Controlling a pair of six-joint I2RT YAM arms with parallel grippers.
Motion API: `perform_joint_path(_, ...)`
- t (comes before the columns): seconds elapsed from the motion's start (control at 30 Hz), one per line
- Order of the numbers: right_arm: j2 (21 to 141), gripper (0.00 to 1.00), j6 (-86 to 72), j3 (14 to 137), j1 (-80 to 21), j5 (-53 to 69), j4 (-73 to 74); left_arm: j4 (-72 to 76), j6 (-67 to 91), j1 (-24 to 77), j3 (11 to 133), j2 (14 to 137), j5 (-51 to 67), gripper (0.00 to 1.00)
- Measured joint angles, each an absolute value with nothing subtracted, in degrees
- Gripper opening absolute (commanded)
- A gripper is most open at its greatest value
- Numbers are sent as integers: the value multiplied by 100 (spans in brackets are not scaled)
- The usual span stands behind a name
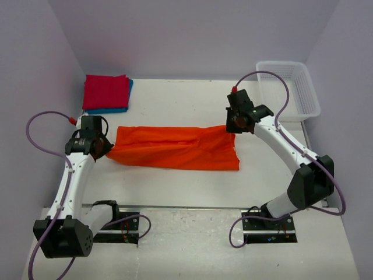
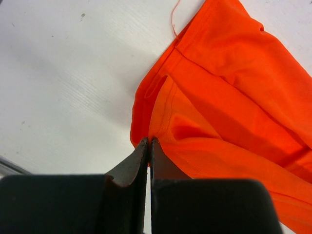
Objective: Fold and stack the t-shirts
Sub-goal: Fold the other side of the tshirt into a rectangle
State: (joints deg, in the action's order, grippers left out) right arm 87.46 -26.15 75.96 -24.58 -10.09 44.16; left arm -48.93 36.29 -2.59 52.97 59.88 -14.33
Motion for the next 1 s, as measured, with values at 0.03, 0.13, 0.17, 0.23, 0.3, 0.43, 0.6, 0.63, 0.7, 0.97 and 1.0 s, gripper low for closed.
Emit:
perform_joint_path(0.03, 8685, 0, -2615, 7557, -2499, -1009, 4418, -4947, 3627, -259, 5297, 5909, -1437, 0)
perform_joint_path(0.13, 8536, 0, -2622, 7446, -2648, -1044, 4438, -5098, 3616, -259, 5297, 5752, -1446, 0)
perform_joint_path(0.17, 8495, 0, -2635, 7406, -2692, -1072, 4447, -5153, 3614, -259, 5297, 5695, -1455, 0)
perform_joint_path(0.23, 8379, 0, -2663, 7312, -2775, -1120, 4464, -5247, 3612, -259, 5295, 5588, -1481, 0)
perform_joint_path(0.3, 8206, 0, -2707, 7185, -2832, -1153, 4495, -5328, 3612, -259, 5295, 5472, -1525, 0)
perform_joint_path(0.43, 7863, 0, -2834, 7061, -2860, -1288, 4630, -5461, 3610, -259, 5290, 5336, -1649, 0)
perform_joint_path(0.6, 7590, 0, -3002, 6971, -2860, -1514, 4711, -5507, 3583, -259, 5183, 5371, -1734, 0)
perform_joint_path(0.63, 7572, 0, -3028, 6949, -2860, -1568, 4733, -5520, 3581, -259, 5151, 5395, -1745, 0)
perform_joint_path(0.7, 7568, 0, -3074, 6897, -2860, -1667, 4770, -5546, 3581, -259, 5124, 5459, -1782, 0)
perform_joint_path(0.97, 7572, 0, -3218, 6812, -2862, -1999, 4976, -5540, 3577, -259, 5124, 5758, -1973, 0)
perform_joint_path(1.0, 7572, 0, -3218, 6812, -2860, -2012, 4993, -5540, 3577, -259, 5124, 5789, -1990, 0)
